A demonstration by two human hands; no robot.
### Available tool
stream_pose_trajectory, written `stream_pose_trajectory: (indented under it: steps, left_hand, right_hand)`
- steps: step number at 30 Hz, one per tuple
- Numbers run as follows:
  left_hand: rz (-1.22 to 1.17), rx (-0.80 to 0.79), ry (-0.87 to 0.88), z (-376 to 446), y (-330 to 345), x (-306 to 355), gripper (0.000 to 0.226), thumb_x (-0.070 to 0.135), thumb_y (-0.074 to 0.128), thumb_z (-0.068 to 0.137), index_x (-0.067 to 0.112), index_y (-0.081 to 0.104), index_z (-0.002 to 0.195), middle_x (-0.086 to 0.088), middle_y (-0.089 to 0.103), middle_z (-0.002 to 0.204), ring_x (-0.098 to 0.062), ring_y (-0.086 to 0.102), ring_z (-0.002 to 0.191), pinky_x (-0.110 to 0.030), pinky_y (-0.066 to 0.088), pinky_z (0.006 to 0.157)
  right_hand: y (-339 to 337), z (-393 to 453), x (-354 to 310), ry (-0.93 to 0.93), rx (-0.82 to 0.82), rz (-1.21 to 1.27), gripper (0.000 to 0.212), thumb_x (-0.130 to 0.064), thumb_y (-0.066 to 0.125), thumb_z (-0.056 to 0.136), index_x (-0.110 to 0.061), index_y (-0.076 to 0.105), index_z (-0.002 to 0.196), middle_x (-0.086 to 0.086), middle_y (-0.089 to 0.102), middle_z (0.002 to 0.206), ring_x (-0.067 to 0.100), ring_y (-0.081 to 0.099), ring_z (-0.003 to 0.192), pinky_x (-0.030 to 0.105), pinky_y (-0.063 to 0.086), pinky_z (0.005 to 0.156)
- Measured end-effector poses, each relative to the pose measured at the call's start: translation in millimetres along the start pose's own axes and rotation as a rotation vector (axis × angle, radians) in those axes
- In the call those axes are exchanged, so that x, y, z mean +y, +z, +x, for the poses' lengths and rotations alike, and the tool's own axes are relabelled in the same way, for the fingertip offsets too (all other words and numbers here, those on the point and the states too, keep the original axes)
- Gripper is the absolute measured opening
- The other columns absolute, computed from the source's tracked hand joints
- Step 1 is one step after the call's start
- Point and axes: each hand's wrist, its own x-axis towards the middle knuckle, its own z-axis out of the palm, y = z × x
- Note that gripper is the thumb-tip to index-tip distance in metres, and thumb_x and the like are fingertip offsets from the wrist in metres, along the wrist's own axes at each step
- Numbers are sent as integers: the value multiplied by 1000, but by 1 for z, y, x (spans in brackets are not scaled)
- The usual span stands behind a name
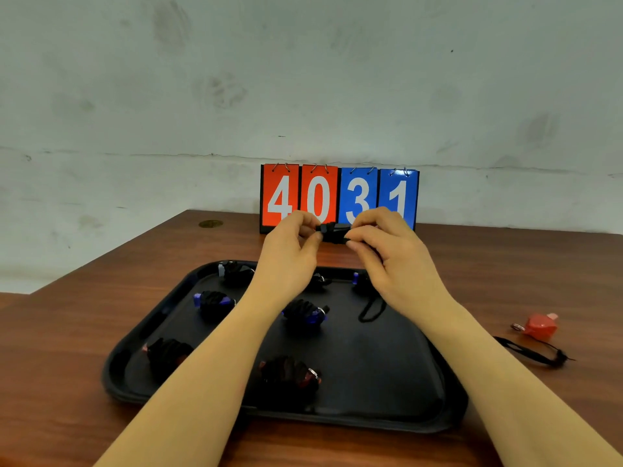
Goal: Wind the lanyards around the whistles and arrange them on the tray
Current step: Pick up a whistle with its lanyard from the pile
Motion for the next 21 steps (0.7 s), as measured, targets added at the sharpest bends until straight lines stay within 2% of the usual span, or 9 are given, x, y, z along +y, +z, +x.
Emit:
stream_pose_trajectory:
  steps: [4, 7, 10, 14, 16, 19, 21]
  left_hand:
    - [31, -34, 50, -2, 0, 4, 13, 10, 51, 92, 22, 52, 97, 15, 50, 82, 0, 49, 70, 3, 37, 66]
    - [49, -72, 79, -4, 0, 4, 14, 11, 51, 92, 24, 51, 97, 17, 50, 83, 1, 50, 74, -3, 41, 66]
    - [81, -100, 103, -6, 1, 5, 14, 12, 51, 92, 25, 51, 99, 18, 50, 83, 2, 50, 75, -8, 40, 66]
    - [107, -142, 126, -6, 3, 4, 14, 13, 52, 92, 25, 51, 100, 18, 50, 84, 1, 52, 78, -9, 41, 70]
    - [100, -171, 132, -6, 3, 4, 15, 13, 52, 92, 26, 50, 99, 18, 50, 84, 0, 53, 78, -8, 41, 69]
    - [87, -218, 136, -7, 1, 5, 15, 11, 52, 91, 25, 51, 98, 17, 51, 82, 2, 52, 75, -2, 41, 68]
    - [74, -245, 128, -7, -1, 5, 14, 12, 53, 91, 25, 52, 97, 17, 51, 81, 3, 51, 72, 0, 39, 69]
  right_hand:
    - [-1, -1, 1, -36, 35, -82, 30, -25, 42, 92, -7, 66, 98, 5, 63, 103, 19, 63, 85, 28, 53, 73]
    - [0, -2, 3, -51, 58, -88, 30, -24, 43, 91, -8, 67, 98, 4, 66, 94, 18, 64, 79, 27, 54, 67]
    - [2, -2, 5, -6, 94, -45, 29, -25, 45, 91, -8, 67, 97, 3, 65, 89, 15, 63, 75, 25, 53, 67]
    - [1, -3, 6, 58, 107, -9, 32, -31, 47, 89, -9, 69, 95, 2, 66, 86, 11, 62, 77, 20, 51, 69]
    - [1, -2, 7, 84, 110, 17, 27, -30, 53, 88, -10, 70, 94, -2, 66, 84, 9, 62, 78, 20, 51, 70]
    - [-1, -1, 8, 226, 116, 155, 11, -17, 64, 85, -13, 72, 91, -15, 62, 78, 2, 60, 77, 15, 50, 73]
    - [-3, 1, 8, 373, 97, 294, 8, -14, 67, 82, -15, 73, 87, -19, 63, 76, 0, 62, 78, 10, 48, 74]
